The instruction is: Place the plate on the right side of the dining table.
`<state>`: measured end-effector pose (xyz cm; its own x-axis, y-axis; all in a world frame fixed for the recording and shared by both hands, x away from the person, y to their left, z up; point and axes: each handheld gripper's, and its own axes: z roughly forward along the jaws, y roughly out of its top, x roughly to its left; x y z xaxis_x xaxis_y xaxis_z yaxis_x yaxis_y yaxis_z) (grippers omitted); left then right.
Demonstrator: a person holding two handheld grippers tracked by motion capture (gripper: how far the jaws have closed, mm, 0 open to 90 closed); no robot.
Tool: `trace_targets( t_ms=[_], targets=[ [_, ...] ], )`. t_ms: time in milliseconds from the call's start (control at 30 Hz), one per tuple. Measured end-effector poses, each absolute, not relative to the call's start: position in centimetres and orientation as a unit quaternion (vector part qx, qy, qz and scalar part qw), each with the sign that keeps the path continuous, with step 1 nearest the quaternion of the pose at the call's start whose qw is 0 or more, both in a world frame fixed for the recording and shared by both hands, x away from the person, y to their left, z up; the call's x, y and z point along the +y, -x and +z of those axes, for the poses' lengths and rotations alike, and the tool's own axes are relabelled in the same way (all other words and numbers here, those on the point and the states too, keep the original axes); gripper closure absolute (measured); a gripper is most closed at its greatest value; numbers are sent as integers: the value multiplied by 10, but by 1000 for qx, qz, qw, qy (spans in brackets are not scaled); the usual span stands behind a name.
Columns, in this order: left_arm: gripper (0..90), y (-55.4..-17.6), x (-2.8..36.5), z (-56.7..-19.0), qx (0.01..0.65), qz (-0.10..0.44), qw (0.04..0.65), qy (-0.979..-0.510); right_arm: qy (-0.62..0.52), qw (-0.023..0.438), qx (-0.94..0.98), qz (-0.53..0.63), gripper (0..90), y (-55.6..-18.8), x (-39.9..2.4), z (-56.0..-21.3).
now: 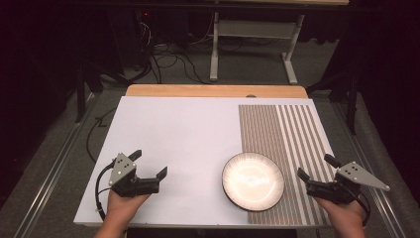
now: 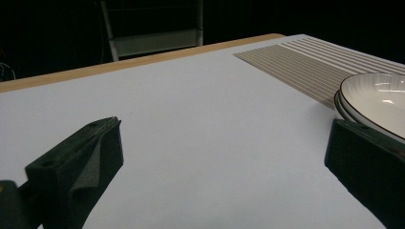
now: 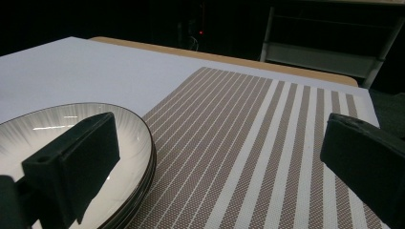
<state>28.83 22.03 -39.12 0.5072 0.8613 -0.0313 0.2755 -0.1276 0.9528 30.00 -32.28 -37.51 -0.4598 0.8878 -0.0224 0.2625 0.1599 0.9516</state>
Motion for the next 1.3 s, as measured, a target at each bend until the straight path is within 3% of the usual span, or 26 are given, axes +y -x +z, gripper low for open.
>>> trace_targets(
  t_ms=[167,333,367,433,500,533,567,733,1033,1133,1300],
  targets=[
    [0,-288,221,-390,410,283,519,-694,-413,312,696,498,16,-299,-322,-375],
    [0,-286,221,-387,415,292,513,-692,-408,310,704,493,111,-297,-320,-373],
    [1,-286,221,-387,414,294,512,-693,-400,309,709,492,185,-297,-319,-372],
    [2,-286,220,-386,413,291,512,-695,-400,305,711,491,215,-297,-319,-371],
    [2,-286,220,-387,413,288,512,-696,-395,301,715,492,303,-297,-318,-370],
    [1,-287,220,-387,413,288,512,-696,-390,292,721,493,429,-296,-318,-370],
    [1,-287,220,-387,412,287,513,-696,-390,292,721,493,429,-296,-318,-370],
    [0,-286,218,-388,405,289,514,-699,-365,270,744,489,643,-295,-314,-372],
    [0,-285,217,-387,403,292,515,-698,-355,246,764,479,784,-298,-308,-374],
    [0,-285,217,-386,401,293,516,-698,-351,234,775,471,872,-300,-305,-375],
    [0,-284,216,-386,401,295,517,-697,-332,230,790,461,900,-300,-299,-377]
  ],
)
